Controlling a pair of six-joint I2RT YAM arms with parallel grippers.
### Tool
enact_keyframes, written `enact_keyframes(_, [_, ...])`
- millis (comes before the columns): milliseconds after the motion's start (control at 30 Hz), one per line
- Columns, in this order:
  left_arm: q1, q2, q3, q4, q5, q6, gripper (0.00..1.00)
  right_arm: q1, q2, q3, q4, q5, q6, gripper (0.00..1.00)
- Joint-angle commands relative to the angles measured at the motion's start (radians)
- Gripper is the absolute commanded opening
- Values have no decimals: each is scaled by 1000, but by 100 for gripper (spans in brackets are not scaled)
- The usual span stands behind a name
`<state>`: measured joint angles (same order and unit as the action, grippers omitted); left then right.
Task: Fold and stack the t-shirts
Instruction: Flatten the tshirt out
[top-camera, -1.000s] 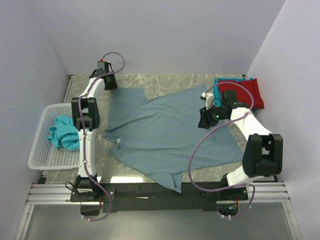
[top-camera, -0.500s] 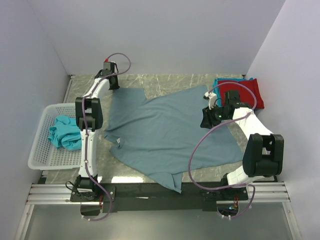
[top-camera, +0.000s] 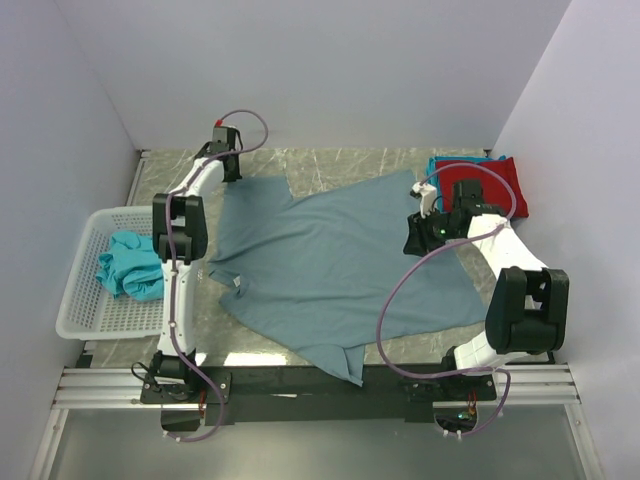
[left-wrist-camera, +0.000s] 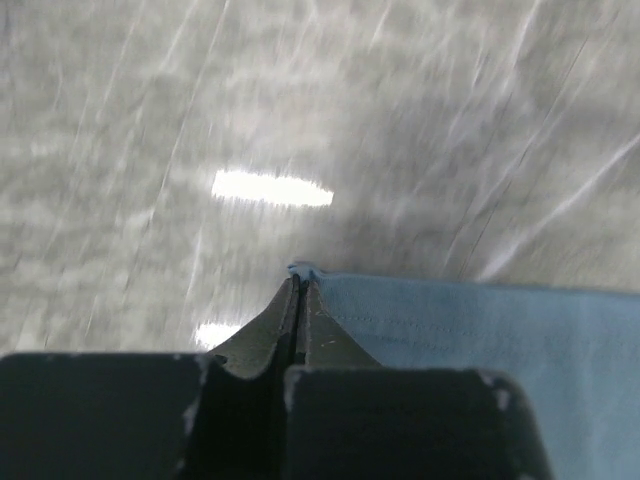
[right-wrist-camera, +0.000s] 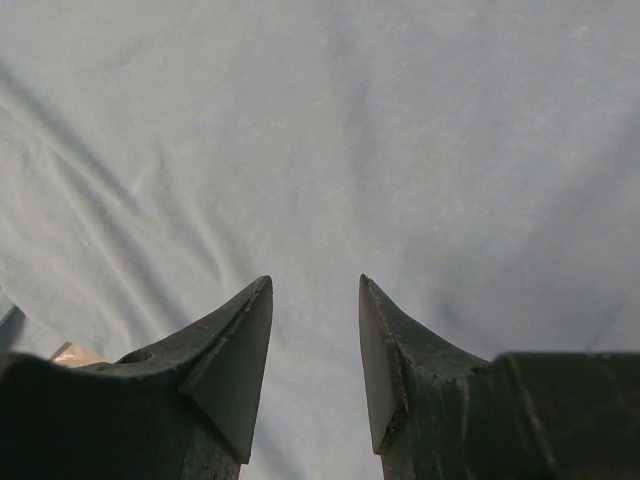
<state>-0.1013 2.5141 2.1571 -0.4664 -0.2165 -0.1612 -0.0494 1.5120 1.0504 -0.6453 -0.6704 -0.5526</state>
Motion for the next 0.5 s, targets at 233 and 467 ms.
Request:
enact_keyframes(233, [21,-284,-350,-18,26,-29,0,11,385,578,-40,212,224,47])
enact_keyframes(467, [31,-311,-331,-45,29,-31,0,22,784,1141,-103,324,364,46])
